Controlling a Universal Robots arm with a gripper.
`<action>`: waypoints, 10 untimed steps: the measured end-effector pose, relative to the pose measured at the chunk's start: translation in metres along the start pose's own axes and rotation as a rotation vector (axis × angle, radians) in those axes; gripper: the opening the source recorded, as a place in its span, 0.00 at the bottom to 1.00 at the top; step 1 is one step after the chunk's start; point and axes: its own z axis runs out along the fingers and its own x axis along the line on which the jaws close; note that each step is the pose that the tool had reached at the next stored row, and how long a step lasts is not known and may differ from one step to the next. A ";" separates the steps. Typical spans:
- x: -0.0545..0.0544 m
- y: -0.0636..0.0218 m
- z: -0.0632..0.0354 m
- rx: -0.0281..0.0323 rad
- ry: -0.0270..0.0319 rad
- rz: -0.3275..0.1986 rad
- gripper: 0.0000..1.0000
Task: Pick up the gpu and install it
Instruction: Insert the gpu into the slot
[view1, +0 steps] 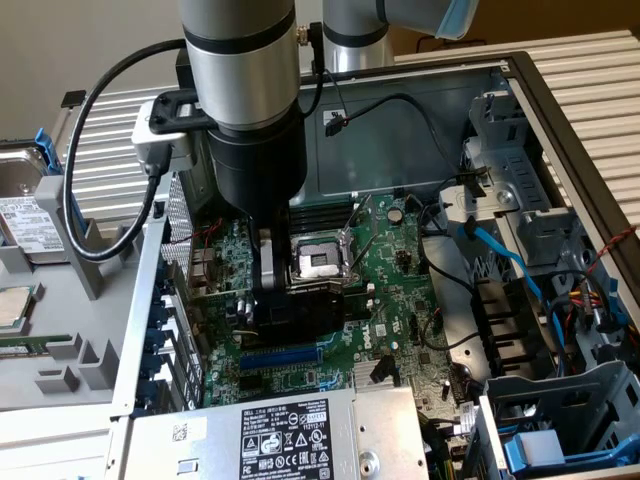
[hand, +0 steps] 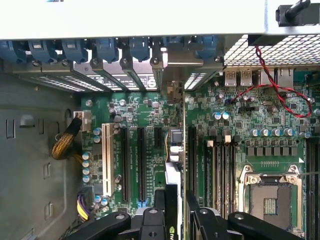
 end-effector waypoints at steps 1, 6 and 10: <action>0.000 -0.0001 0.0000 0.0000 0.0000 0.000 0.27; 0.000 -0.0003 -0.0001 -0.0002 0.0000 -0.001 0.27; 0.000 -0.0007 0.0000 -0.0005 0.0000 -0.004 0.27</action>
